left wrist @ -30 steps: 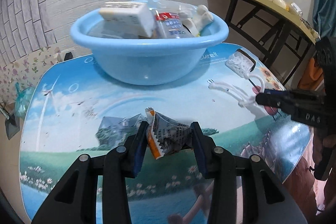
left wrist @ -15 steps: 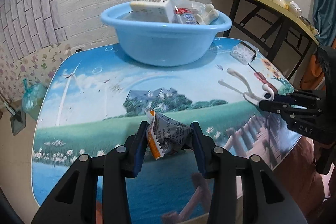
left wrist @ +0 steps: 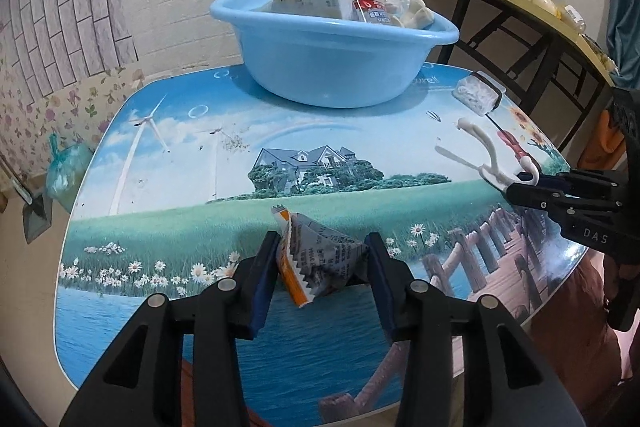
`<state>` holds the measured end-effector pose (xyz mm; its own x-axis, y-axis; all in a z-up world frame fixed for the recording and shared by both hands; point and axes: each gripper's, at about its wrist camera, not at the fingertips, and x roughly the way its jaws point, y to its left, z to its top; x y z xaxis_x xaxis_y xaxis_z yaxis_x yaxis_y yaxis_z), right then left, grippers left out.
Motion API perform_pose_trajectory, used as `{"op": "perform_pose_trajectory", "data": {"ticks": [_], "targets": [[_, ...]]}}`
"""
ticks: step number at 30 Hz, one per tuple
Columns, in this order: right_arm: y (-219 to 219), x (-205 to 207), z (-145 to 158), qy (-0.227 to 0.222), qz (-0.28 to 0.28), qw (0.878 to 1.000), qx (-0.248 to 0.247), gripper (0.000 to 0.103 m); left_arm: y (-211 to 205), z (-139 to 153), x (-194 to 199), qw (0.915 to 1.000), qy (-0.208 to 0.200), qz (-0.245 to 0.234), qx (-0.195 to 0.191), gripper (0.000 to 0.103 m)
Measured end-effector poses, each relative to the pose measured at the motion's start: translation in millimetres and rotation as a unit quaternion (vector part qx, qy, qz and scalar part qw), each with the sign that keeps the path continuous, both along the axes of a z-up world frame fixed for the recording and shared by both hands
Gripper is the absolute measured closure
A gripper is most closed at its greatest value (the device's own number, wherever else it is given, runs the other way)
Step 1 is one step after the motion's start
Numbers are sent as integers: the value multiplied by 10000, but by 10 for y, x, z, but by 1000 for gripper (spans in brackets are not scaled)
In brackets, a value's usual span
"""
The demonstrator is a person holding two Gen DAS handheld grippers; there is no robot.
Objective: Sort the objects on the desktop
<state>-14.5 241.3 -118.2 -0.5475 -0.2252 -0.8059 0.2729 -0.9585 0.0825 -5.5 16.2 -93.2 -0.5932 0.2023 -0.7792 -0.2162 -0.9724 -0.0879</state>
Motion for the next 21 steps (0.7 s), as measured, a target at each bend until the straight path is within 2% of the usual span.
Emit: {"op": "perform_pose_trajectory", "data": {"ticks": [2,6,8,13,16,21], "targets": [[-7,-2,-4,22,29,10000,-13,78,0,-5,-2,10000,14,-11,-12,59],[-27,-13,-14,80,76,9999,-2,71,-13,-71,-26,10000,-94,-5,-16,49],[-29,-19,-18,106,81,9999,-4,69,-3,-78,-18,9999,-24,2,-110,46],[-33,-74,-31,146,5,9999,1,55,36,-111,-31,9997,38,-61,-227,30],[-36,-106,-32,129,-14,9999,-66,54,64,-124,-33,9995,51,-132,-266,22],[-71,-62,-22,78,261,9993,-268,50,52,-124,-27,9997,49,-210,-133,15]]}}
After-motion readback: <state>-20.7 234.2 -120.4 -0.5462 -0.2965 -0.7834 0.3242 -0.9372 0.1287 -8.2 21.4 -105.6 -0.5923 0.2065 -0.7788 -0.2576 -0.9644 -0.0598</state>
